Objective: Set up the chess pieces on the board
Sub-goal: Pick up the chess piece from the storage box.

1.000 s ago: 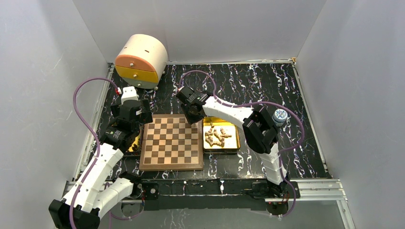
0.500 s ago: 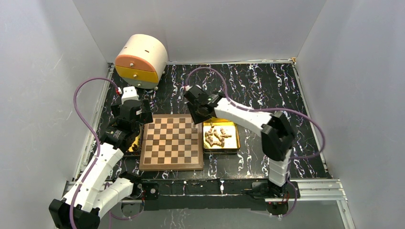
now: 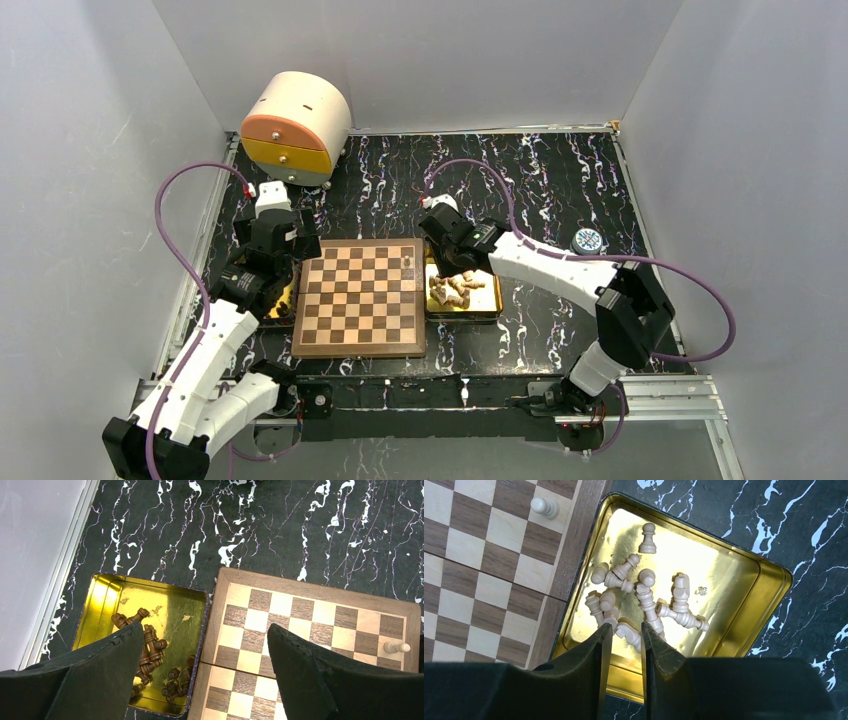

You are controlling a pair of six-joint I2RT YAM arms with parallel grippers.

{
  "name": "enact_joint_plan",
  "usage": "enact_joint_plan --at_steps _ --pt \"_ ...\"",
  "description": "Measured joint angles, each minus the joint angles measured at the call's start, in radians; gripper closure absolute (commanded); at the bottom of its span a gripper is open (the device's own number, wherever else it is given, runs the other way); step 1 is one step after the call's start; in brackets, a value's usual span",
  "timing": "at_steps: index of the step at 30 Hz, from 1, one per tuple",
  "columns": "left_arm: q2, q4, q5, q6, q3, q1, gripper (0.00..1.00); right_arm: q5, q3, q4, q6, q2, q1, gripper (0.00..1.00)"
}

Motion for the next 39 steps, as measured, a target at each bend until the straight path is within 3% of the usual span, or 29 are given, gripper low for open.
enact_joint_plan --at_steps 13,23,39 --pt "0.0 0.001 0.016 0.0 0.0 0.0 0.09 -0.005 -0.046 0.129 -0.003 0.133 -0.07 0.62" --pt "0.0 0.001 0.023 0.0 0.0 0.0 0.09 -0.048 -0.072 0.177 -0.003 0.148 -0.103 0.62" --pt "0.0 0.002 0.023 0.0 0.0 0.0 0.09 -0.063 -0.071 0.182 -0.002 0.184 -0.103 0.75"
